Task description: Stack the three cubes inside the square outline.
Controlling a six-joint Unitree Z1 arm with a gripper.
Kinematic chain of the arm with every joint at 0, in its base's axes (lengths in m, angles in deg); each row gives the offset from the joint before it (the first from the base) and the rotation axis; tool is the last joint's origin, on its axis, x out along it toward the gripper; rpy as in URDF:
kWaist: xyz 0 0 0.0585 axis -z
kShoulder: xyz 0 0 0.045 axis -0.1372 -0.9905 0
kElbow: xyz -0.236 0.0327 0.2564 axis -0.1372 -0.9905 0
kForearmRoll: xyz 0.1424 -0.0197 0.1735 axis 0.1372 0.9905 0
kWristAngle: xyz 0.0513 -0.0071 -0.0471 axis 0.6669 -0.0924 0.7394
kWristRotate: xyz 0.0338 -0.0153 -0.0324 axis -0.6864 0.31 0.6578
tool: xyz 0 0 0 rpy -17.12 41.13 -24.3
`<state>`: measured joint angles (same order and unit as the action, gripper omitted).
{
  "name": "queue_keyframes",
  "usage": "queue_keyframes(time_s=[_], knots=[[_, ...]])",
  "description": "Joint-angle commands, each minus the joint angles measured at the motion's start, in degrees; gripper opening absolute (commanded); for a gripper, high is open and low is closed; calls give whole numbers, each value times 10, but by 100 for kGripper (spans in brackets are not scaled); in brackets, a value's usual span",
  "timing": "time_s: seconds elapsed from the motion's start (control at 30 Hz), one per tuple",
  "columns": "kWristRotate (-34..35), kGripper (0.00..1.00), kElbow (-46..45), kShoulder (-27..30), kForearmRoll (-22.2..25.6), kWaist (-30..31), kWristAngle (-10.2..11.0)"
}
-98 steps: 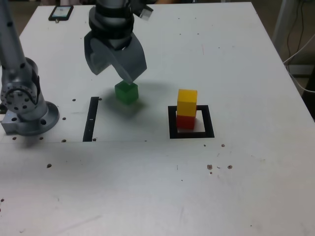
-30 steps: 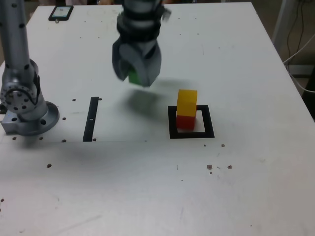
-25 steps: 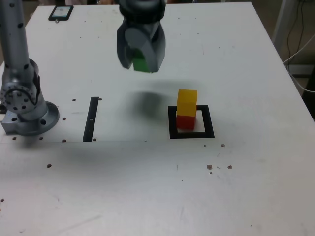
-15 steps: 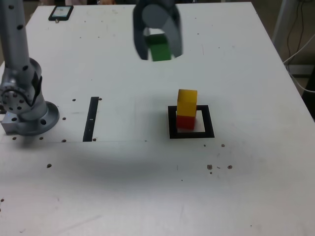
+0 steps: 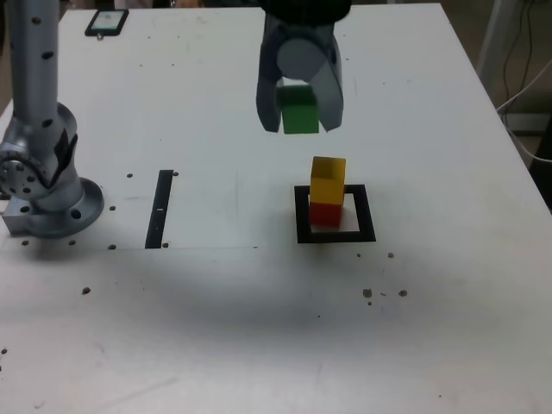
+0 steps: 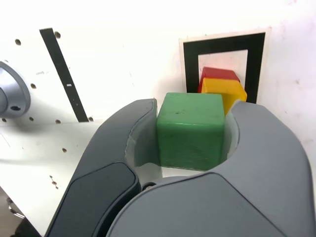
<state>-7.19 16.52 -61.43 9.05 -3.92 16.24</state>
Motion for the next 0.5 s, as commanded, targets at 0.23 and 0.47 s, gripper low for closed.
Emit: queue_keyframes(time_s=[0.23,0.47], knots=[[9,10,21,-34,1,29,-2],[13,10,17,-44,-4,32,-7]])
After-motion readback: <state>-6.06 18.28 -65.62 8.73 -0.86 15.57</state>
